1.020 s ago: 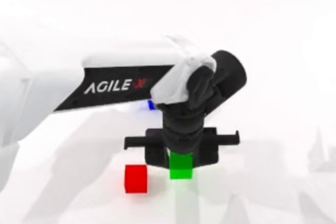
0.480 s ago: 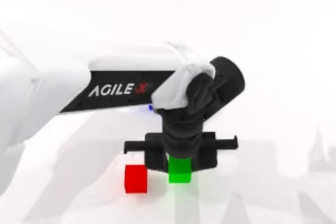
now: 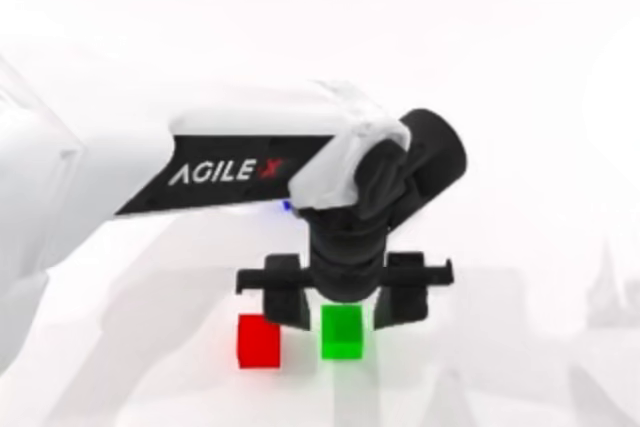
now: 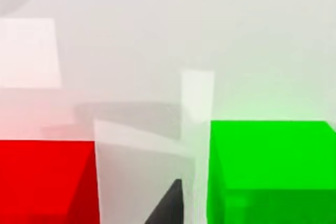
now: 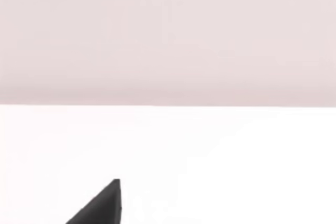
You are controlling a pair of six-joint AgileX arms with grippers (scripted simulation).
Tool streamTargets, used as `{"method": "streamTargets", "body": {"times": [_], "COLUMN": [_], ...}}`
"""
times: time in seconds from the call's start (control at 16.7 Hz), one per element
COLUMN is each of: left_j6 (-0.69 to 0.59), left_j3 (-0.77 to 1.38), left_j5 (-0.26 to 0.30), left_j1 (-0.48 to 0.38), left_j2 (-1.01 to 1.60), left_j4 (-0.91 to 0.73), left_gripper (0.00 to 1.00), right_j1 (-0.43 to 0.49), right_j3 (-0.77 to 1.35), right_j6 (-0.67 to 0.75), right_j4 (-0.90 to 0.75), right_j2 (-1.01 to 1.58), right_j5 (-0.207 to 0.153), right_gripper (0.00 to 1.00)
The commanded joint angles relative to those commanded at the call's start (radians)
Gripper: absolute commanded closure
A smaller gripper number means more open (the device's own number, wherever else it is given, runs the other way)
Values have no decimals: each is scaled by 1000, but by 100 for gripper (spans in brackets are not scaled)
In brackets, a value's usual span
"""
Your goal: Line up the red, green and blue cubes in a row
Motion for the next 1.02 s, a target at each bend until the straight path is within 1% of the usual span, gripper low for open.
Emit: {"method": "streamTargets", "body": {"times": [0.06,0.12,0.66,0.78,1.02], "left_j6": [0,0,0,-3,-7], "left_j3": [0,0,3,32,129], "left_j5": [0,0,0,-1,-1], "left_j1": [0,0,1,4,13], "left_j2": [0,0,-1,-10,-51], "left_j4": [0,0,-4,-42,-192], "left_gripper": [2,0,0,0,0], "right_j1": [0,0,0,0,0], "right_j3": [0,0,0,0,0], "right_j6": [0,0,0,0,0], "right_j4": [0,0,0,0,0], "right_j2": [0,0,0,0,0], "right_j5": [0,0,0,0,0], "right_gripper": [0,0,0,0,0]}}
